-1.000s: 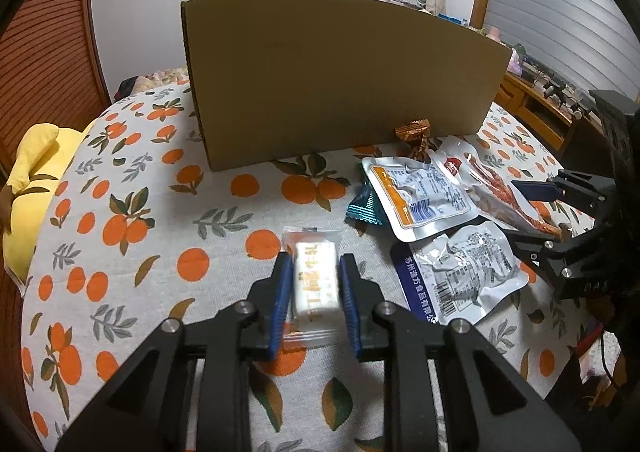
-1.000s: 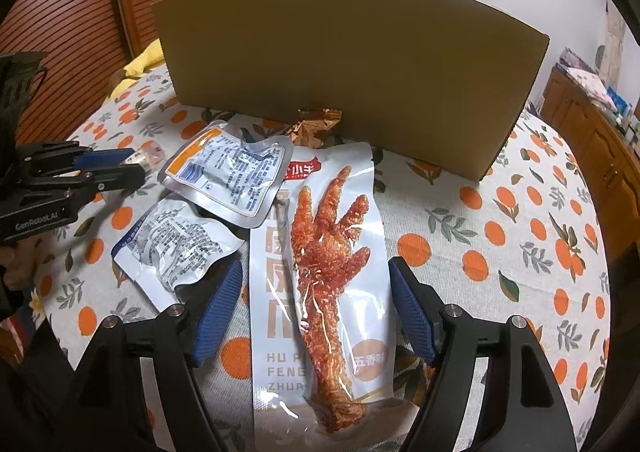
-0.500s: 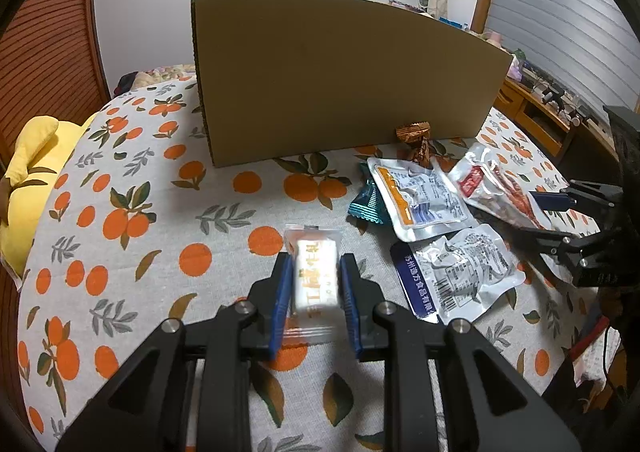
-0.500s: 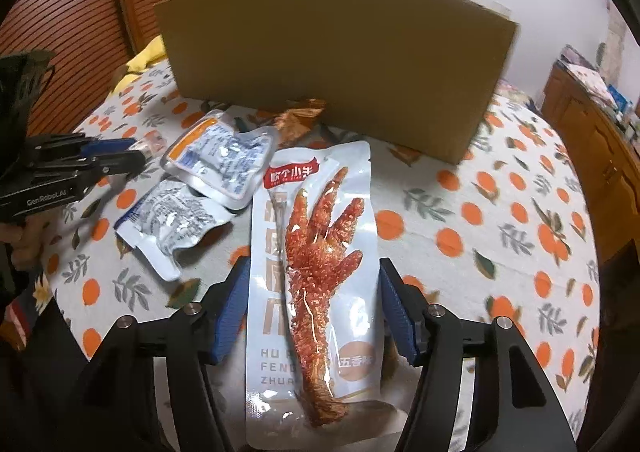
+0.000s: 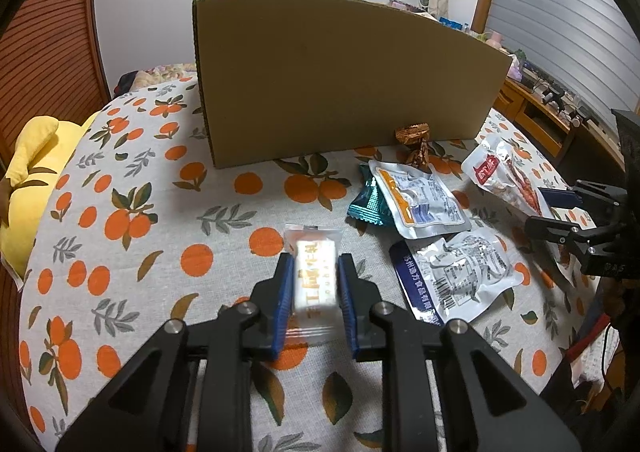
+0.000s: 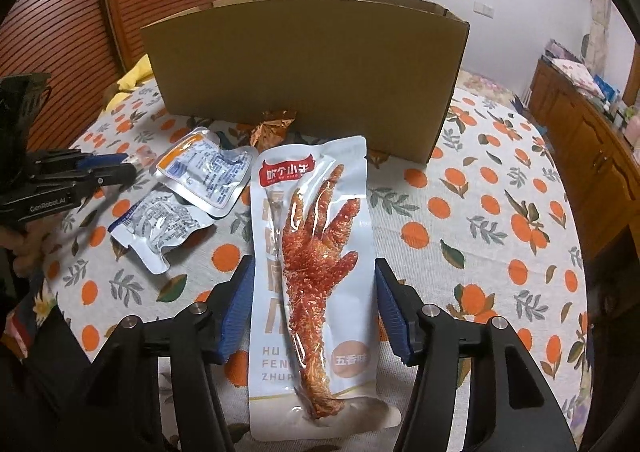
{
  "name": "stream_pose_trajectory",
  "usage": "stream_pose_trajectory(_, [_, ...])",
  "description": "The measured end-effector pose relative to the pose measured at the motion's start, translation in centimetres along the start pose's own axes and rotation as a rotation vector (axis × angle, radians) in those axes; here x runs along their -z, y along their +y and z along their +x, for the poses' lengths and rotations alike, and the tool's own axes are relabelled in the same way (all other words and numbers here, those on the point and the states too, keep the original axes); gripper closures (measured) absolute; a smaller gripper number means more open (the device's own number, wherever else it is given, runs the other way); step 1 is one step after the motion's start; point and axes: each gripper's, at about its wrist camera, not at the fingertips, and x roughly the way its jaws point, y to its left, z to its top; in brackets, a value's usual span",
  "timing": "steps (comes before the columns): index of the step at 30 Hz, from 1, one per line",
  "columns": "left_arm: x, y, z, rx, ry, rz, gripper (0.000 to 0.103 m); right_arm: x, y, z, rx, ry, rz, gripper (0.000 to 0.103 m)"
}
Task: Organize snacks
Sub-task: 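Lift the snack bar and chicken-feet pouch over the box with both tools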
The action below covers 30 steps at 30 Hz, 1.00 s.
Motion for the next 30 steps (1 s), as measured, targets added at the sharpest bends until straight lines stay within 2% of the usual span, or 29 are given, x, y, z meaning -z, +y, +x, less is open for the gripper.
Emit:
stream_pose_trajectory(13, [-1.4,-1.0,-2.0,0.017,-0.046,0.018,0.083,-0.2,-0.5,-0.4,-0.014,-0.024,0.017,0.048])
stream_pose_trajectory(30, [-4.3,-2.9,-3.5,0.062,-0.106,0.054,0.083,-1.3,-1.0,-2.0,-0.032,-0.1,0.03,0.049])
